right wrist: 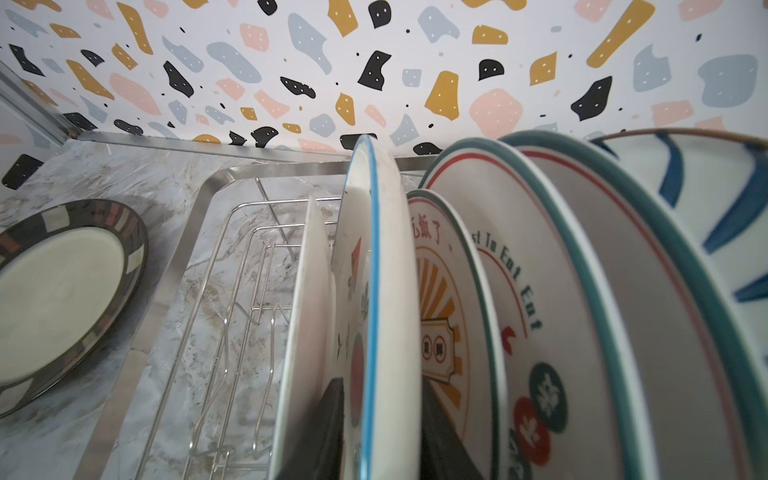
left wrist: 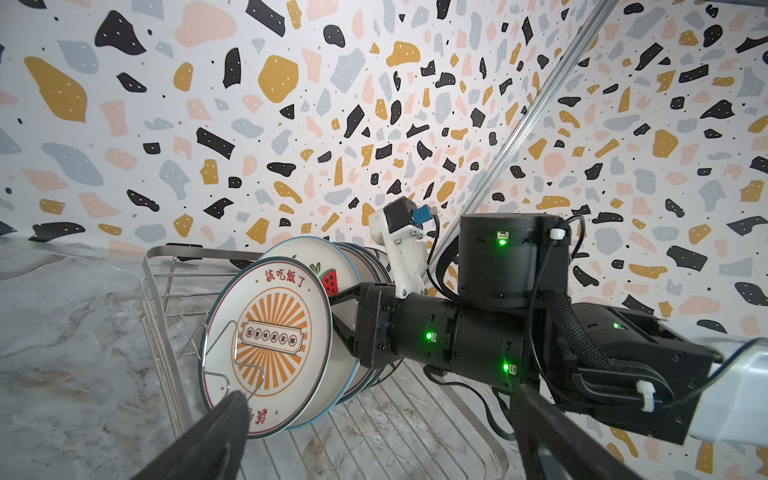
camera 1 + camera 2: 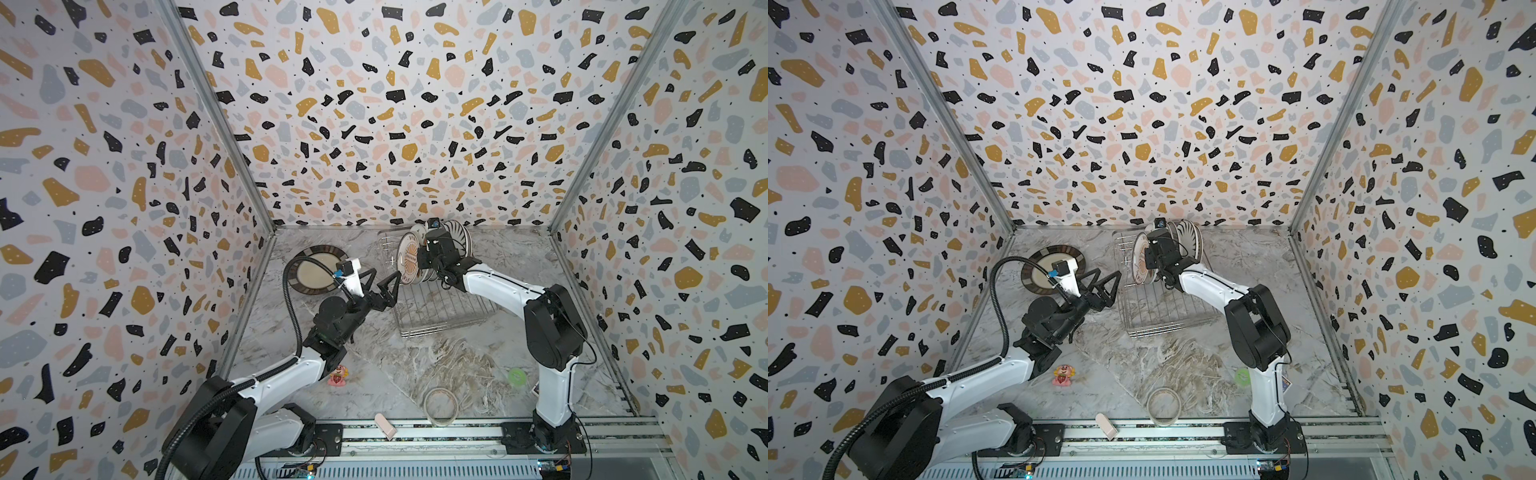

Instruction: Unload the plates from the dish rack

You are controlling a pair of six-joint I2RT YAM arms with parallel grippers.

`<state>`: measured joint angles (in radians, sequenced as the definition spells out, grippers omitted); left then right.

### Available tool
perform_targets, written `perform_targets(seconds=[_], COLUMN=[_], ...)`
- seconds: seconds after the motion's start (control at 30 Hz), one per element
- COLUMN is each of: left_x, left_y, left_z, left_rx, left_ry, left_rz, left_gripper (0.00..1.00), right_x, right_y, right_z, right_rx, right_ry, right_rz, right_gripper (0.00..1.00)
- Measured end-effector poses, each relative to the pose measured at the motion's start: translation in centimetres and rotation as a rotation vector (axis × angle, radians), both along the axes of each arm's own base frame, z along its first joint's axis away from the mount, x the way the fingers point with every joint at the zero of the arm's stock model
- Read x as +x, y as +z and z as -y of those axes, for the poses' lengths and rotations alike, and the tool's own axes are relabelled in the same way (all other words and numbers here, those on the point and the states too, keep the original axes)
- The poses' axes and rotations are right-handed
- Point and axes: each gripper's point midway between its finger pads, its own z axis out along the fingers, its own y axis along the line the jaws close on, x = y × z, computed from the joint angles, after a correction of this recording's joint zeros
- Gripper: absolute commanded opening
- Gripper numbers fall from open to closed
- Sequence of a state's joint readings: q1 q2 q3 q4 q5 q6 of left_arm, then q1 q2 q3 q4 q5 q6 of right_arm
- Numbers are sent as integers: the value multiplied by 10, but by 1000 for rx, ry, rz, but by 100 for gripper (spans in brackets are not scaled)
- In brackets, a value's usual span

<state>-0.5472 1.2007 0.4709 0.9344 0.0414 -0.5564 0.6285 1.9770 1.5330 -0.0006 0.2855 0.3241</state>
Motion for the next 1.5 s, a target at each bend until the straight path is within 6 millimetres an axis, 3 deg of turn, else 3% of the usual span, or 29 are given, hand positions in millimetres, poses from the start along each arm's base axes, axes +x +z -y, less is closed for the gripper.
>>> perform_targets(seconds=[0.17,0.3,0.53,0.87,1.23,1.5], left_x=[13,18,3,-10,-10,-12], left_y=[-7,5,-2,4,4,10], left_z=[-3,0,1,-5,-6,-7], left_rx=[20,10,-31,-71,-79,-87], left_ry=[57,56,3,-4,-4,-4], left_rz=[-4,11,14,21,17,30], left_gripper=[100,100,100,100,100,100], right_x=[11,15,14,14,2,-11], right_y=[-2,-4,-5,-1,14,37], right_z=[-1,2,7,5,-3,-2], right_rx=[-42,-67,-61,-28,-118,-176], right_ry=[-29,-60,-100,-107,-106,-114], right_rz=[2,9,43,55,80,123], right_gripper=[26,25,19,17,16,16])
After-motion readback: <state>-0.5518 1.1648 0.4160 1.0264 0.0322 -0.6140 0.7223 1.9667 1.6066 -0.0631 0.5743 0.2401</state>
